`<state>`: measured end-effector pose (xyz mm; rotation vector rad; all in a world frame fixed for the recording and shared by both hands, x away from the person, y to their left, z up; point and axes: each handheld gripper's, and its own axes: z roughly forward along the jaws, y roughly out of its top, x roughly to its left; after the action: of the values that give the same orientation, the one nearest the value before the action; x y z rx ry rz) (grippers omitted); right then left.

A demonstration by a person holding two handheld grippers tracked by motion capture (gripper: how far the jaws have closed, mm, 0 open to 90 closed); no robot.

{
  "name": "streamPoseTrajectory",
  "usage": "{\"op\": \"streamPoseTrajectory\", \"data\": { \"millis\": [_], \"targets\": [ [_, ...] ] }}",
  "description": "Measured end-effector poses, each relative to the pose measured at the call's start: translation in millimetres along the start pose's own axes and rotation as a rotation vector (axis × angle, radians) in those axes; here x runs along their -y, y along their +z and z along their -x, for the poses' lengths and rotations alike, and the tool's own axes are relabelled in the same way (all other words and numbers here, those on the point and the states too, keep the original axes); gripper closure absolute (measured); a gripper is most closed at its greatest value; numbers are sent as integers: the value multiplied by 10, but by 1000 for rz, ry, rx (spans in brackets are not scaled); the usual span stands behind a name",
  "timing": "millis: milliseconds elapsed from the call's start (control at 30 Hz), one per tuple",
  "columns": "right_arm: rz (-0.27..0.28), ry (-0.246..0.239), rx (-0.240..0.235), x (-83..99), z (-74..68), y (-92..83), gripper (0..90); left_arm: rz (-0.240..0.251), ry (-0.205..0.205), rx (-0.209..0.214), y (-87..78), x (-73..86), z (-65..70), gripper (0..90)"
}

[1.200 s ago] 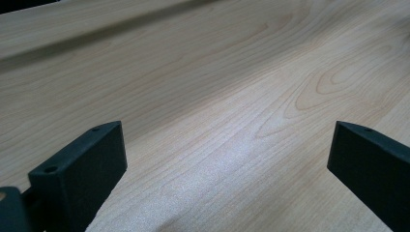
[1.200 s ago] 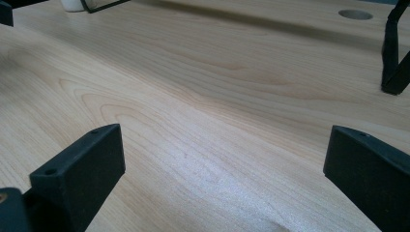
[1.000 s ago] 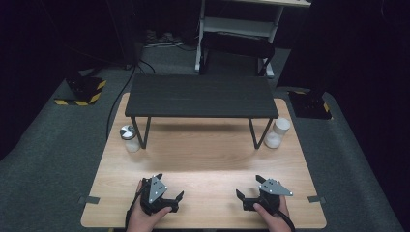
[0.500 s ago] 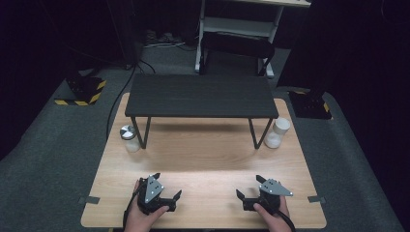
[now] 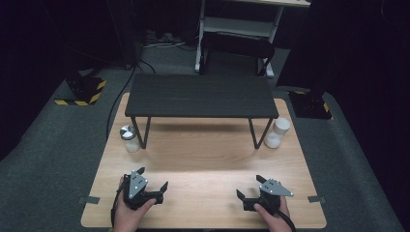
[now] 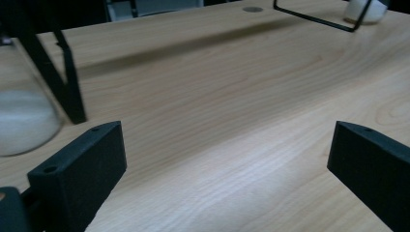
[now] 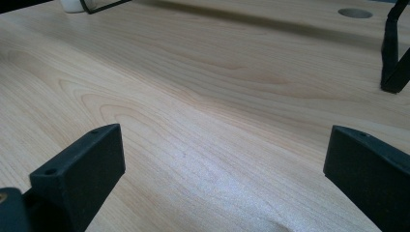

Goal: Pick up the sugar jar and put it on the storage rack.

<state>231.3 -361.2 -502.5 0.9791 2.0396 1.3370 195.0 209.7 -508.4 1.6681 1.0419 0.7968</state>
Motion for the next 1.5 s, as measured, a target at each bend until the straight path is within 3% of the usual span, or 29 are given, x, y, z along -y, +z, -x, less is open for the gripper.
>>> {"op": "streamPoseTrajectory", "data": {
  "millis": [367,533,900,1000,1500],
  "targets": [
    [0,-7,-7,-1,7,1,6,46,-62,-119,-12,-63,-257,6],
    [-3,-13,-7,-6,5,6,6,61,-63,-165,11,-78,-370,6],
    [-1,-10,-7,-4,9,4,5,72,-73,-191,135,-106,-605,6],
    [0,-6,-7,-2,17,4,6,71,-102,-184,213,-97,-695,6],
    [1,-9,6,-2,3,6,5,82,-111,-197,474,-114,-967,16]
  ]
}}
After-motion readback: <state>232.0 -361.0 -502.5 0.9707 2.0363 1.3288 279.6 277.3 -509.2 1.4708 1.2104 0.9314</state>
